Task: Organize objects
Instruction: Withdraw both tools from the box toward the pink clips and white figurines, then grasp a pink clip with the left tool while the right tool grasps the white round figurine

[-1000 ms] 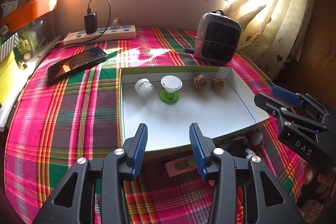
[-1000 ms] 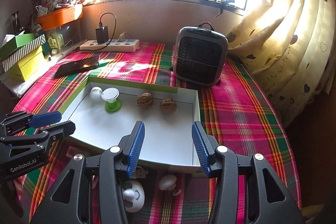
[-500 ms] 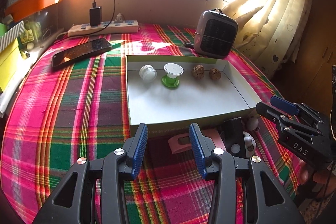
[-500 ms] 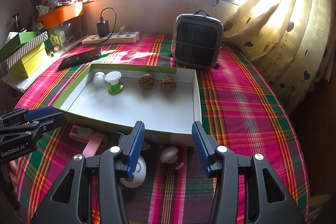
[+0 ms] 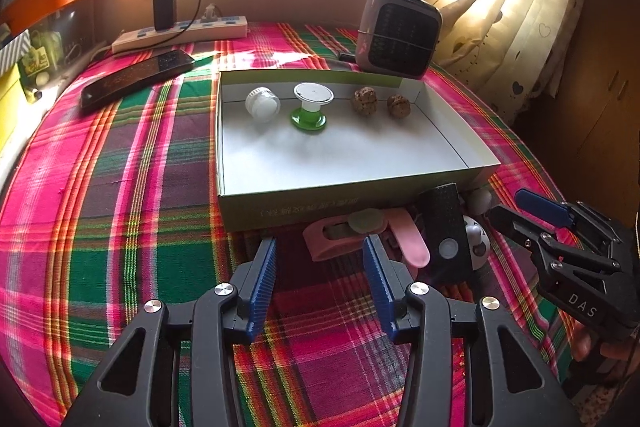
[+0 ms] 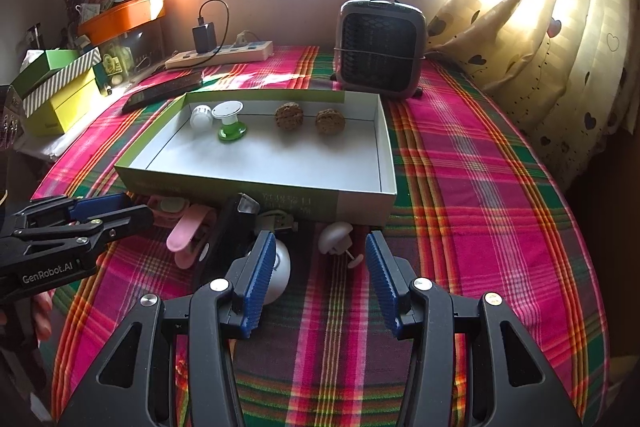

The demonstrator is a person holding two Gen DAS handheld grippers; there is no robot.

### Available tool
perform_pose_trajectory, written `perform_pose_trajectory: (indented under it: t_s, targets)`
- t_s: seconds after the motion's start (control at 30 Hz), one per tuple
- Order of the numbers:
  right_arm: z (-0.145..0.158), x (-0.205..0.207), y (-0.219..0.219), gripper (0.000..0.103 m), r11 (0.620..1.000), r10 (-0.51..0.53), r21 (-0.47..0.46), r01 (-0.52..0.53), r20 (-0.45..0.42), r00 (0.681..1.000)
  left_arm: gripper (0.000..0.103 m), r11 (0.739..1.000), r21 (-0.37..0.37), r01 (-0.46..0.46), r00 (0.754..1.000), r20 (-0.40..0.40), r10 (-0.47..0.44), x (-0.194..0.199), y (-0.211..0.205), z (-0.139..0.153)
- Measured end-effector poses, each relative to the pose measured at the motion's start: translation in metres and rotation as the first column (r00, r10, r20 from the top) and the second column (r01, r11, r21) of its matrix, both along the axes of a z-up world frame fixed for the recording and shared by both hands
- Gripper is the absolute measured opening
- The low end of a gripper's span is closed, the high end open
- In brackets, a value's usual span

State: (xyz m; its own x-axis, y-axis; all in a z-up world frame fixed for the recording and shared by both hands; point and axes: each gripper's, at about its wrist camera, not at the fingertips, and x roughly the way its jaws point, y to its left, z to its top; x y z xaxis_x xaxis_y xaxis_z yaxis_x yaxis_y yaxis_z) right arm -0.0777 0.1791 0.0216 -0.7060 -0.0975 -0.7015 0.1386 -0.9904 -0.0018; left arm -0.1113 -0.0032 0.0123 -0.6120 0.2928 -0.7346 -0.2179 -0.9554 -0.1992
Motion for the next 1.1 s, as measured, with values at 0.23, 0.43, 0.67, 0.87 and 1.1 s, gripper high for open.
perform_pose_trajectory:
  t_s: [0.23,0.43,0.67,0.87,1.1]
  targets:
    - [-0.007,0.002,-0.004,0.048,0.999,0.033,-0.03,-0.032,0.026,0.999,0.043,1.0,0.003,0.019,1.0,0.013,-0.019,-0.007,0.004,-0.008]
    - [-0.01,0.0,-0.008,0.048,0.997,0.056,-0.053,-0.054,0.047,0.997,0.043,0.999,0.019,0.029,0.999,0.018,-0.029,-0.01,0.005,-0.01]
    - [-0.016,-0.004,-0.011,0.048,0.997,0.059,-0.06,-0.055,0.072,0.996,0.043,0.999,0.016,0.046,0.999,0.018,-0.046,-0.011,0.009,-0.01]
    - [-0.019,-0.008,-0.011,0.051,0.994,0.067,-0.087,-0.06,0.088,0.994,0.043,0.997,0.03,0.071,0.997,0.023,-0.072,-0.01,0.012,-0.01]
    - [-0.021,-0.011,-0.007,0.051,0.991,0.074,-0.121,-0.062,0.096,0.993,0.043,0.996,0.027,0.087,0.996,0.023,-0.088,-0.007,0.018,-0.009]
